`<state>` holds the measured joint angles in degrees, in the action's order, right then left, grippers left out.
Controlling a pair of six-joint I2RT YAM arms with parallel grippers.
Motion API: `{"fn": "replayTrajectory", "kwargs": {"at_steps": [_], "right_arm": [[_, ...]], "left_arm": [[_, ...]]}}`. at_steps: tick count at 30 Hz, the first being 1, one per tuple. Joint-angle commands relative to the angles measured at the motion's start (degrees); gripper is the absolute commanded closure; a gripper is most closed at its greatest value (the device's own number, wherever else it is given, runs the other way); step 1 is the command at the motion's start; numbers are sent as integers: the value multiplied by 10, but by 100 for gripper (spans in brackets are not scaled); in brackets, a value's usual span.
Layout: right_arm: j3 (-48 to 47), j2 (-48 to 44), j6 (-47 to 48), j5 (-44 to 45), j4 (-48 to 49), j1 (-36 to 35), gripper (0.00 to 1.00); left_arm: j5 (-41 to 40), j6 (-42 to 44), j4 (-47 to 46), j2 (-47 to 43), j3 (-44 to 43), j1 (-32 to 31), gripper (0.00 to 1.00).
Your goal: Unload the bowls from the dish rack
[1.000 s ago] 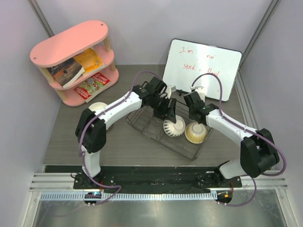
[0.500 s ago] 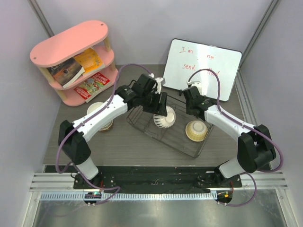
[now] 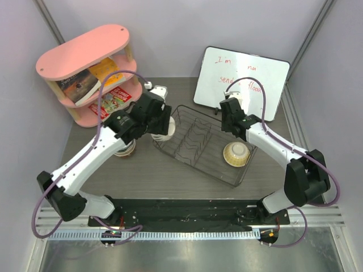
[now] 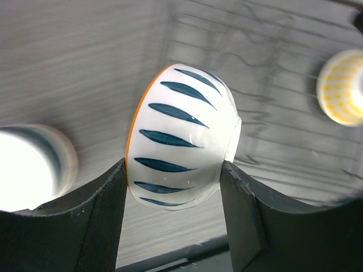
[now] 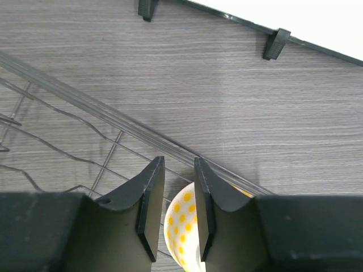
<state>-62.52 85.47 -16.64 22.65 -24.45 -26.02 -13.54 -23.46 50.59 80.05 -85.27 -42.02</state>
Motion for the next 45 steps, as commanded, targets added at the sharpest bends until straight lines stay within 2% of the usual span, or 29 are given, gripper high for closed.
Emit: {"fn": "replayTrajectory", "kwargs": {"at_steps": [1, 10, 19, 22, 27, 31, 38, 45], "right_arm": [[-33, -56, -13, -6, 8, 4, 66], [-30, -114, -42, -56, -22, 4, 63], [-11, -138, -52, -83, -28, 5, 62], [-1, -139, -57, -92, -25, 4, 62], [13, -134, -61, -95, -24, 4, 62], [19, -138, -60, -86, -24, 4, 61], [11, -130, -58, -85, -24, 4, 61], [13, -128, -59, -86, -24, 4, 61]], "left_arm": [[-178, 38, 38, -63, -14, 14, 100], [-334, 77, 107, -122, 0, 20, 100], [-429, 99, 145, -138, 34, 20, 100], [-409, 109, 138, -150, 29, 20, 100], [-281, 112, 139, -157, 14, 17, 100], [-227, 119, 168, -150, 28, -21, 100], [-192, 111, 191, -131, 51, -80, 100], [-227, 99, 219, -68, 78, -119, 100]]}}
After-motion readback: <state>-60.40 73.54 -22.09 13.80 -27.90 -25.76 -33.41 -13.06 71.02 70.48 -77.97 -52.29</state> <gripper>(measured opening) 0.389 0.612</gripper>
